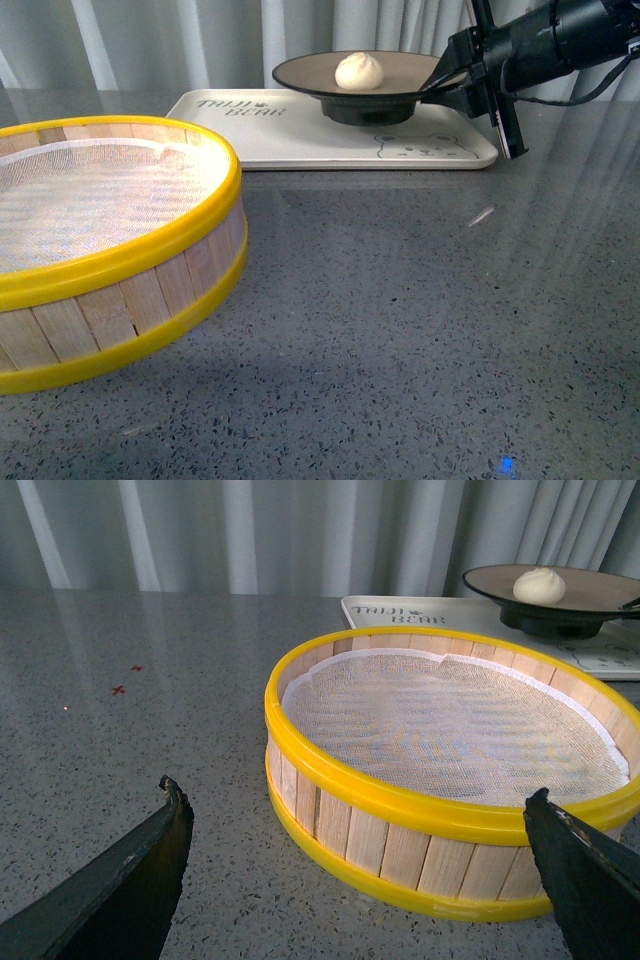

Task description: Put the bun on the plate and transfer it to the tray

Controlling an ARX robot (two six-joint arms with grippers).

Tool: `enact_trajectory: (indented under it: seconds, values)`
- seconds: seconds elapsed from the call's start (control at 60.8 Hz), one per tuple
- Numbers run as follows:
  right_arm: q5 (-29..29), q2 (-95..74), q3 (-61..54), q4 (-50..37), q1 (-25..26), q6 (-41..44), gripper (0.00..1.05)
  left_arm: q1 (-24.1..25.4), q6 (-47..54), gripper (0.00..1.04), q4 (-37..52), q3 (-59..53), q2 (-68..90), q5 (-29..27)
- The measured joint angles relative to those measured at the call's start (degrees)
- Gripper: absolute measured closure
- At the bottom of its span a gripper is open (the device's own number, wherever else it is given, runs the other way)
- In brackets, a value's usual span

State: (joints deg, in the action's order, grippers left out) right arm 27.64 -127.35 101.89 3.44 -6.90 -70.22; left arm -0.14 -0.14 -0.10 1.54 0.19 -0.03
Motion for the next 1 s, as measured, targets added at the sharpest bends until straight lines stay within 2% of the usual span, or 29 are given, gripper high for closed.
enact_trajectory:
  seconds: [0.378,0.757,0.971,1.003]
  values:
    - [-0.02,-1.60,0.87,2.10,0.31,0.70,1.01,0.00,0.00,0.07,0.00,0.00,0.00,0.00]
    - [0.52,-2.51,4.42,3.82,0.70,0.96,0.41,0.00,0.00,0.07,0.00,0.00,0.00,0.00]
    - [0.72,-1.33,1.79,3.13,0.76,0.90,0.08,0.00,0.00,0.07,0.00,0.00,0.00,0.00]
    - [0.81,-0.68,0.61,2.78,0.76,0.81,0.07,0.00,0.00,0.07,0.00,0.00,0.00,0.00]
